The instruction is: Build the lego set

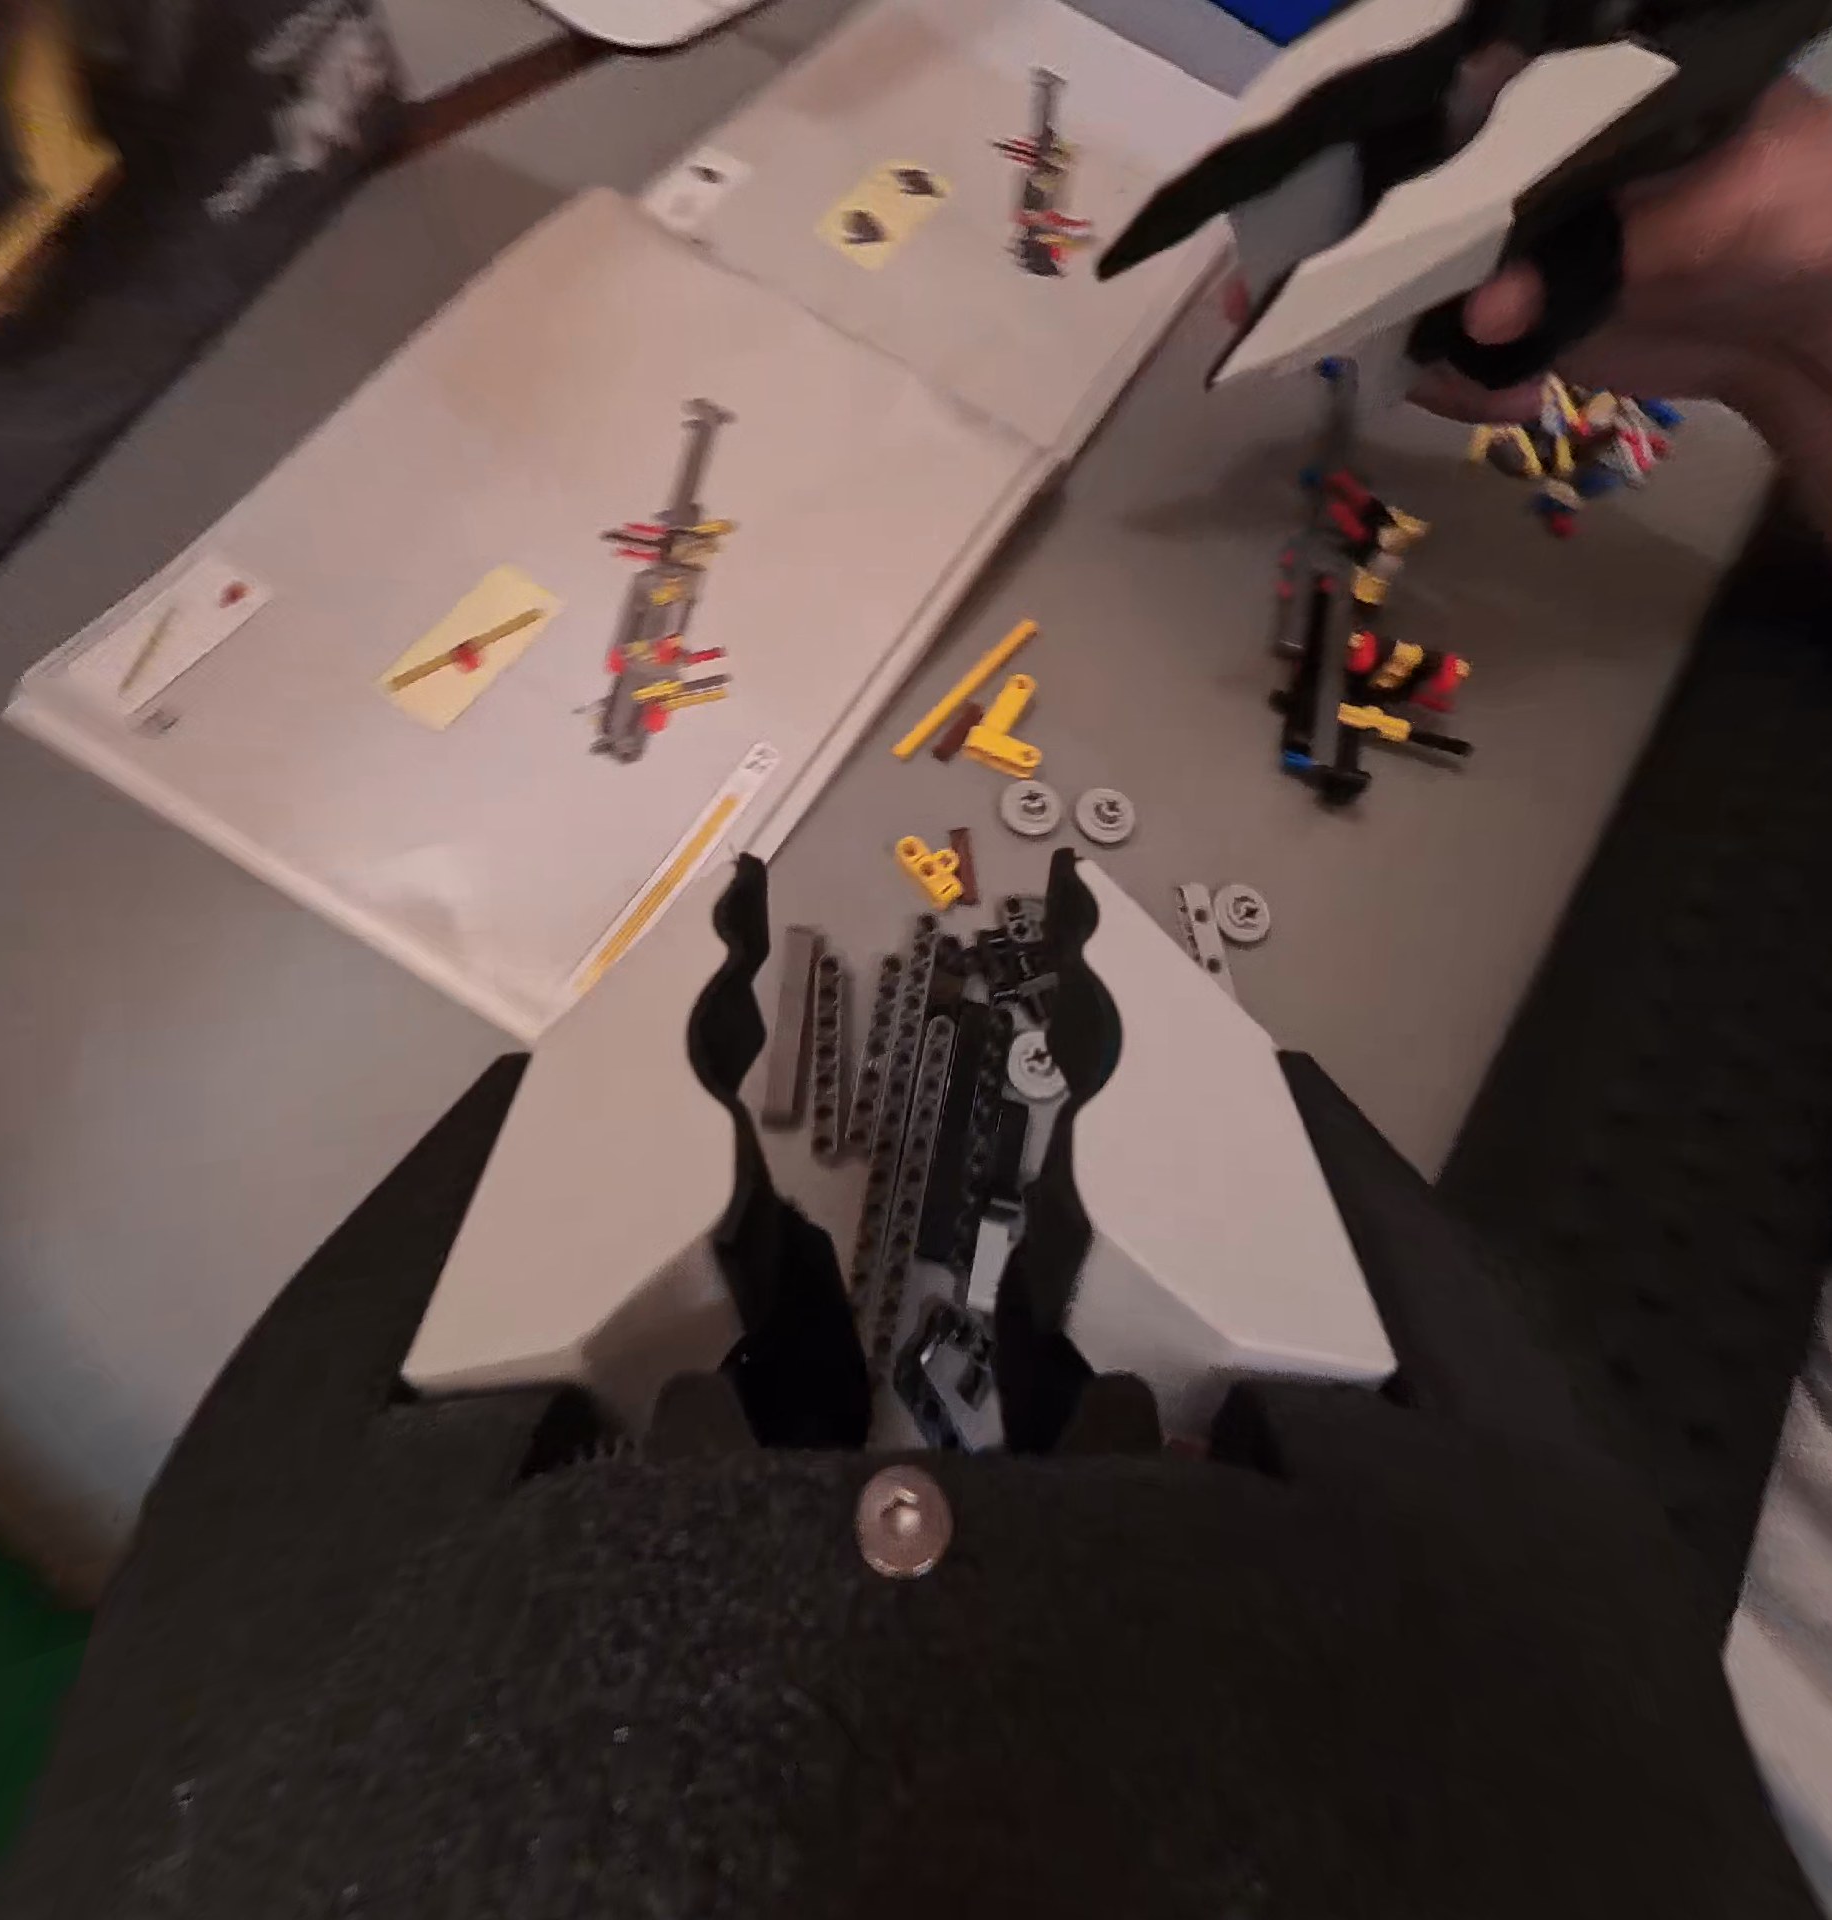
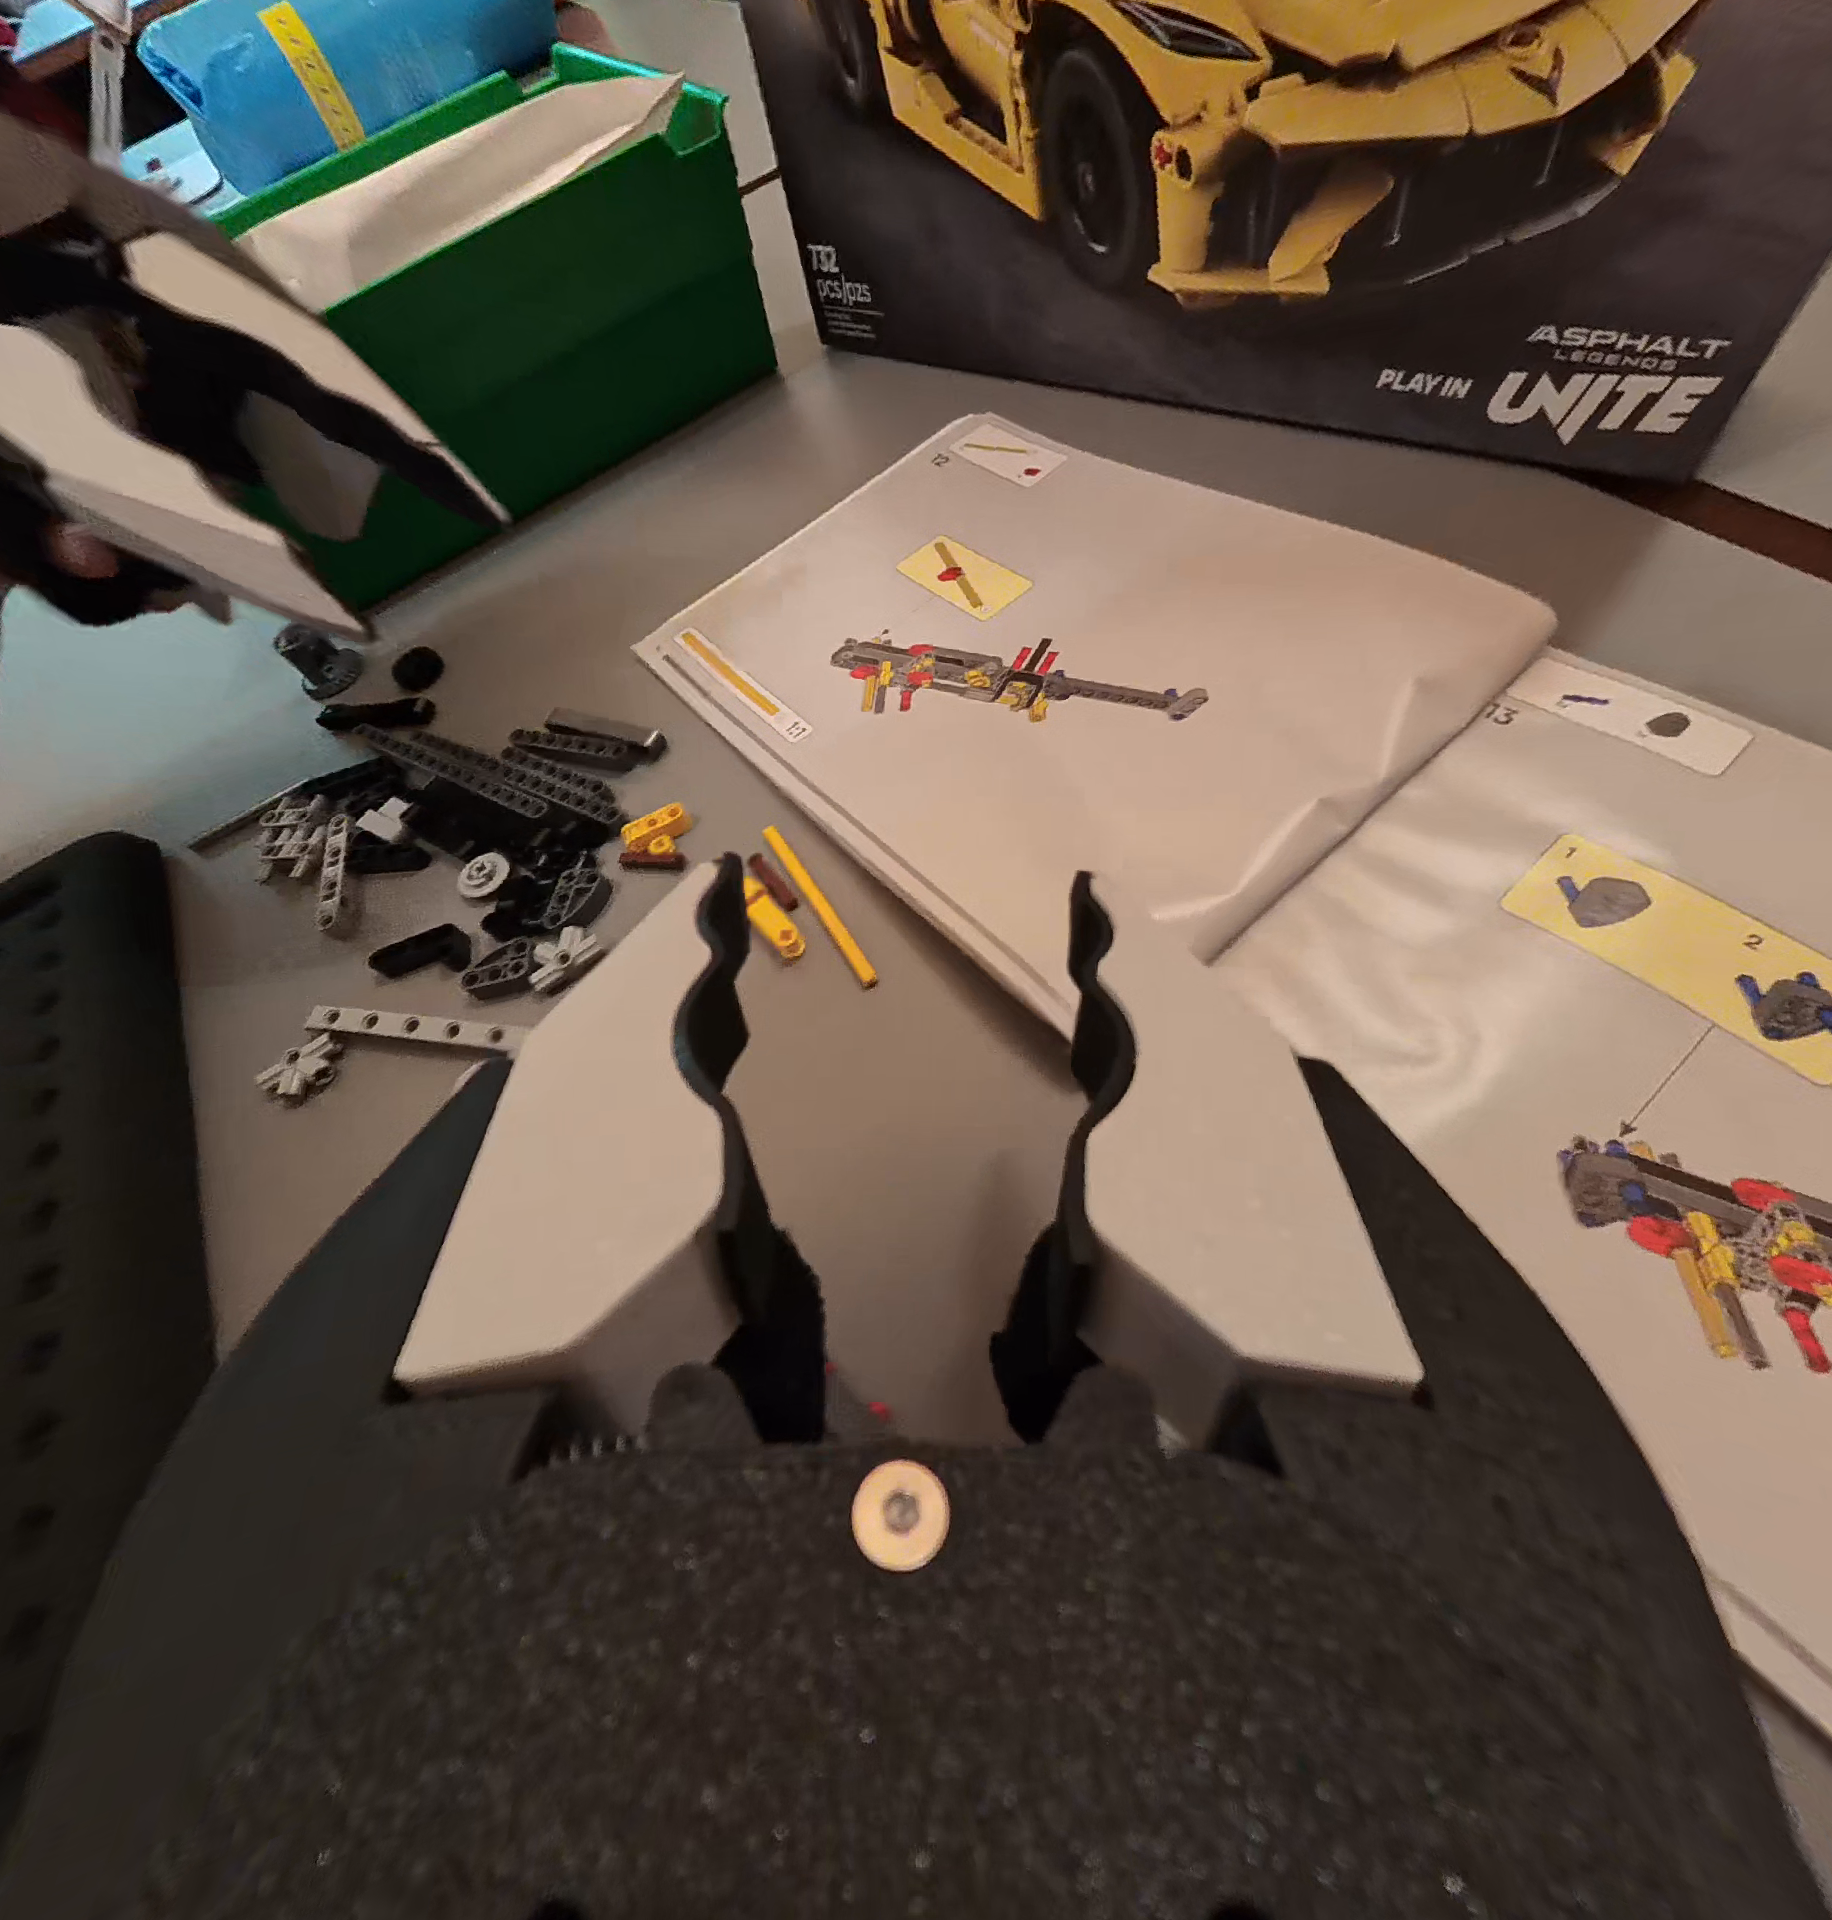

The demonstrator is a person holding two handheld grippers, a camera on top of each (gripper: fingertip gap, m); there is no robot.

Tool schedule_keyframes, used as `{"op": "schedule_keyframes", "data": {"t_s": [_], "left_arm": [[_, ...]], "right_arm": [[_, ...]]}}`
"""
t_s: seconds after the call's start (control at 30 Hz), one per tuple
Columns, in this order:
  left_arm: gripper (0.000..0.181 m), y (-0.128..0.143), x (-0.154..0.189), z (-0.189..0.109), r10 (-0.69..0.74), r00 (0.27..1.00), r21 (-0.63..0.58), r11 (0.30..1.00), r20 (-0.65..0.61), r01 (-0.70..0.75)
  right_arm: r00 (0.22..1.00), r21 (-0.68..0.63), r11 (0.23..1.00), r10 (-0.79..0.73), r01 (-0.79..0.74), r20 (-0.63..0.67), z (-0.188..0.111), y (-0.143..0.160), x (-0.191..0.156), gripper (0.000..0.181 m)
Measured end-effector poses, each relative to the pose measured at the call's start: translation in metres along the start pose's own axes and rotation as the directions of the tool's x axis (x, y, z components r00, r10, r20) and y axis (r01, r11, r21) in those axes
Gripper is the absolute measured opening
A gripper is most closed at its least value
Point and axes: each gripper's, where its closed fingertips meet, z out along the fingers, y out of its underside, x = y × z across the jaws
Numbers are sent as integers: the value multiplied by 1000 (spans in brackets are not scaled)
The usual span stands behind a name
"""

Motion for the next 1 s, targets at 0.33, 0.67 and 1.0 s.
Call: {"op": "schedule_keyframes", "data": {"t_s": [0.33,0.67,1.0], "left_arm": [[23,-9,3,94,415,852,-298,809,-319,-506],[13,-3,22,131,411,797,-403,703,-442,-586],[3,5,22,135,423,787,-446,657,-450,-608]], "right_arm": [[998,-15,998,-58,58,-1,-28,22,-24,38],[999,-7,999,-39,39,13,-46,36,-21,36],[998,8,999,-53,53,24,-50,34,-18,32]]}}
